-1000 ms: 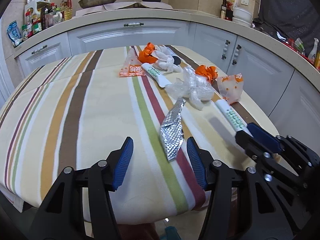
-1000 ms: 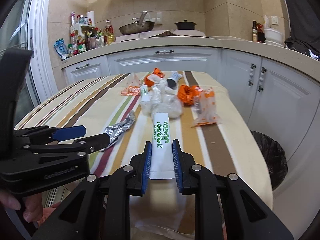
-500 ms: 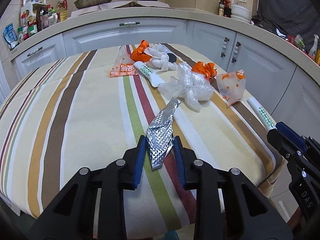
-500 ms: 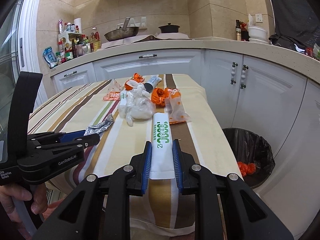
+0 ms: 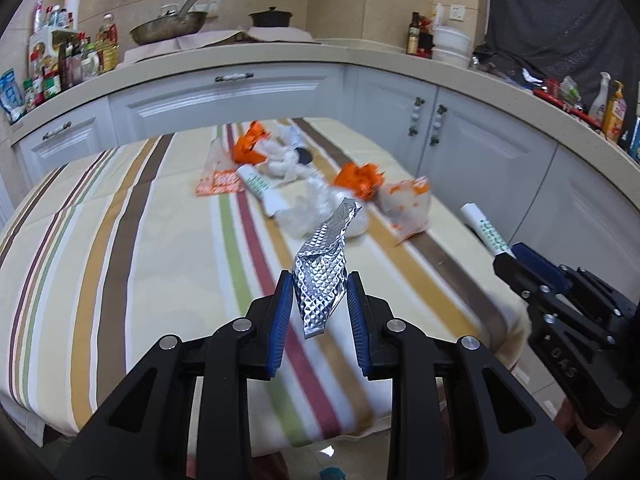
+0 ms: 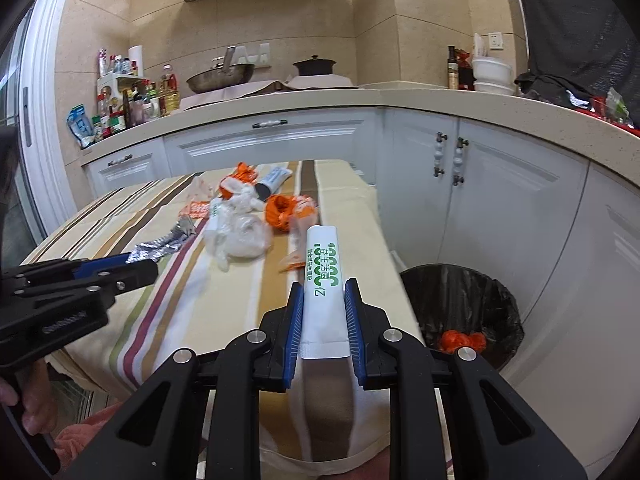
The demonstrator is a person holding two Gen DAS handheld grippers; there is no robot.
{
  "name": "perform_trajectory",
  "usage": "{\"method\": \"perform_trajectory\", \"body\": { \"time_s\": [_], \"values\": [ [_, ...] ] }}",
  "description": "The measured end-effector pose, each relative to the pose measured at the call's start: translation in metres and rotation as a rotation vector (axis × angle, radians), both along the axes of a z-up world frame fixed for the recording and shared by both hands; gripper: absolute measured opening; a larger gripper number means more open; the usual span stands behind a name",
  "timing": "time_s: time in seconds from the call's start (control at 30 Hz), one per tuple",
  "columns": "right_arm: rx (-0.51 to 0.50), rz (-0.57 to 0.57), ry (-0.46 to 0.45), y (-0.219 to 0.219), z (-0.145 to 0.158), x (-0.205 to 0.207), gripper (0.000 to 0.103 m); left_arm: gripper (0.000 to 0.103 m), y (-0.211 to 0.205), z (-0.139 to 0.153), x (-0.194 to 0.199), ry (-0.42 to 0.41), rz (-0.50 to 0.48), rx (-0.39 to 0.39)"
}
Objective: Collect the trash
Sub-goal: 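Grasp the white-green tube with the right tool while the left tool grasps the silver foil packet, then carry both items over the black bin and open both tools to drop them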
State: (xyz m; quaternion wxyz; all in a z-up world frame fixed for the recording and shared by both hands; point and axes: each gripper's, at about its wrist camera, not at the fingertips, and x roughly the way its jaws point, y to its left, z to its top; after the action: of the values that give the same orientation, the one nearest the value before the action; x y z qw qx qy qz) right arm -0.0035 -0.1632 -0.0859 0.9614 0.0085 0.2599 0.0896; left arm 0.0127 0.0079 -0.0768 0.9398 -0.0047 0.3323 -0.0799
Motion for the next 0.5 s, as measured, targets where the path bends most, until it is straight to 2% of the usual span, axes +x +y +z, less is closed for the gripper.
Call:
{"method": "perform_trajectory", "body": {
  "time_s": [0.23,0.5],
  "values": [
    [-0.02,-0.088,-0.04,-0.033,0.023,0.007,0.022,0.027,-0.037,0.03,0.014,-0.058,-0.081,-0.023],
    [-0.024,-0.177,-0.07,-0.076,0.037,0.019,0.022,0.027,-0.095,0.043,0.039,-0.103,-0.155,-0.015]
  ]
}}
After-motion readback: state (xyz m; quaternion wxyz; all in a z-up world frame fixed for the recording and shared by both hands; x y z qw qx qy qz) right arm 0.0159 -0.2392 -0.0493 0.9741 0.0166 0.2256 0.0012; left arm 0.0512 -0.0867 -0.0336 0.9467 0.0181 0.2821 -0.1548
